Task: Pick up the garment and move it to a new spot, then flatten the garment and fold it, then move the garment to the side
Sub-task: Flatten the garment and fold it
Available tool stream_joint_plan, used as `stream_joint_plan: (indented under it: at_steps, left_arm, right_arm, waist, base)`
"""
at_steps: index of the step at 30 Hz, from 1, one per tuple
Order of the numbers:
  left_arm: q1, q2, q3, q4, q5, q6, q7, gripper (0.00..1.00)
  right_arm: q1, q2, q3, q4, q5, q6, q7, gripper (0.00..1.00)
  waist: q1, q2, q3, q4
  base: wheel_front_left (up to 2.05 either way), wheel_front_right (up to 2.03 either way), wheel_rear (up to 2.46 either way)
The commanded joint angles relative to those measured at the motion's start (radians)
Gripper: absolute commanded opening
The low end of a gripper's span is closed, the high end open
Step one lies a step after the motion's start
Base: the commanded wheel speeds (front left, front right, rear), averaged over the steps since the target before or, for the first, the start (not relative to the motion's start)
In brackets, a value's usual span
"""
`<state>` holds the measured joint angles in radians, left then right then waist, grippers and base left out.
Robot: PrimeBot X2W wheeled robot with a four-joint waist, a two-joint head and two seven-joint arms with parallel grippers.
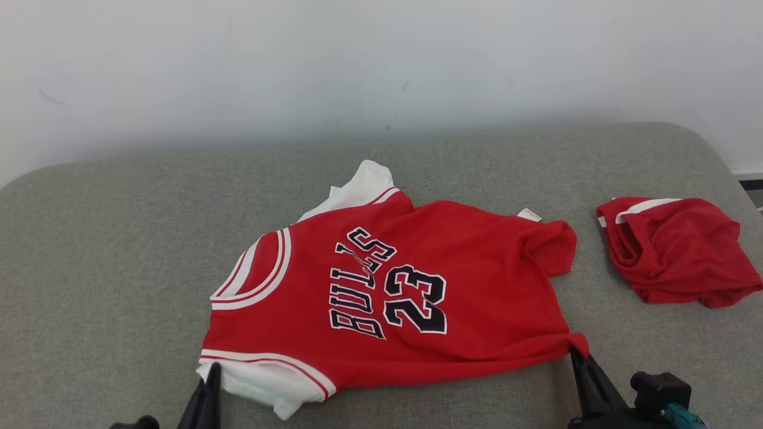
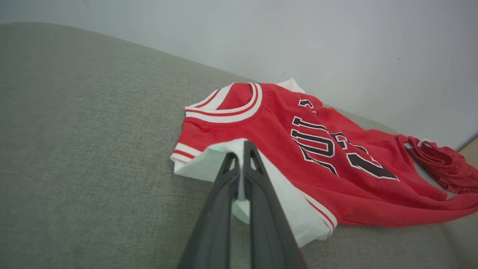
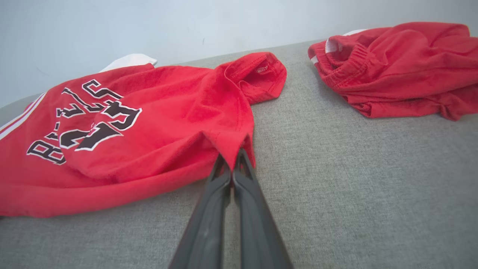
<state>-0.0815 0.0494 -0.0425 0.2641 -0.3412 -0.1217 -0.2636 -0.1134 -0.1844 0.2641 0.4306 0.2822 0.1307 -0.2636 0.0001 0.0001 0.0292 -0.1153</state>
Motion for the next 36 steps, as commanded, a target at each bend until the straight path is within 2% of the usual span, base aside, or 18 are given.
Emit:
stream_joint_plan:
  at_steps: [1, 5, 8, 12, 16, 20, 22, 28, 32, 36]
  left_arm:
    - [-0.003, 0.002, 0.021, -0.048, 0.019, -0.004, -0.001, 0.0]
    - [-0.058, 0.002, 0.069, -0.148, 0.074, -0.006, -0.001, 0.0]
    - [-0.098, 0.017, 0.084, -0.166, 0.102, -0.007, -0.001, 0.0]
    - [-0.232, 0.099, 0.053, -0.146, 0.138, -0.007, -0.001, 0.0]
    - [-0.39, 0.187, 0.014, -0.077, 0.134, -0.008, -0.001, 0.0]
    - [-0.562, 0.24, -0.065, 0.035, 0.141, -0.008, 0.0, 0.0]
    - [-0.66, 0.249, -0.094, 0.093, 0.127, -0.008, 0.002, 0.0]
    - [-0.968, 0.265, -0.166, 0.24, 0.194, -0.008, 0.013, 0.0]
    - [-1.163, 0.248, -0.214, 0.306, 0.251, -0.005, 0.008, 0.0]
    - [-1.354, 0.229, -0.252, 0.373, 0.306, 0.01, 0.004, 0.0]
  right_arm:
    - [-0.021, 0.009, -0.01, -0.03, 0.009, 0.0, -0.001, 0.0]
    - [-0.086, 0.012, -0.013, -0.086, 0.018, 0.0, -0.001, 0.0]
    - [-0.148, -0.002, 0.001, -0.099, 0.021, 0.0, -0.001, 0.0]
    - [-0.301, -0.04, 0.045, -0.089, 0.024, 0.0, 0.0, 0.0]
    - [-0.486, -0.089, 0.12, -0.016, 0.034, 0.0, -0.001, 0.0]
    - [-0.66, -0.11, 0.161, 0.076, 0.062, 0.0, 0.0, 0.0]
    - [-0.755, -0.121, 0.178, 0.121, 0.073, 0.0, 0.0, 0.0]
    - [-1.034, -0.161, 0.226, 0.229, 0.072, 0.0, 0.0, 0.0]
    - [-1.212, -0.178, 0.194, 0.295, 0.079, 0.0, 0.0, 0.0]
    - [-1.375, -0.195, 0.17, 0.364, 0.031, 0.0, 0.0, 0.0]
  waist:
    - [-0.0001, -0.0001, -0.012, 0.015]
    - [-0.0001, -0.0001, -0.027, 0.029]
    - [-0.0001, -0.0001, -0.035, 0.034]
    - [-0.0001, -0.0001, -0.047, 0.048]
    - [-0.0001, -0.0001, -0.046, 0.057]
    - [-0.0001, -0.0001, -0.011, 0.07]
    - [-0.0001, -0.0001, 0.028, 0.076]
    - [-0.0001, -0.0001, 0.208, 0.09]
    - [-0.0001, -0.0001, 0.34, 0.106]
    - [-0.0001, -0.0001, 0.452, 0.125]
  base:
    - [0.0, 0.0, 0.0]
    - [0.0, 0.0, 0.0]
    - [0.0, 0.0, 0.0]
    - [0.0, 0.0, 0.0]
    - [0.0, 0.0, 0.0]
    - [0.0, 0.0, 0.0]
    - [0.0, 0.0, 0.0]
    - [0.0, 0.0, 0.0]
    - [0.0, 0.0, 0.0]
    - [0.0, 0.0, 0.0]
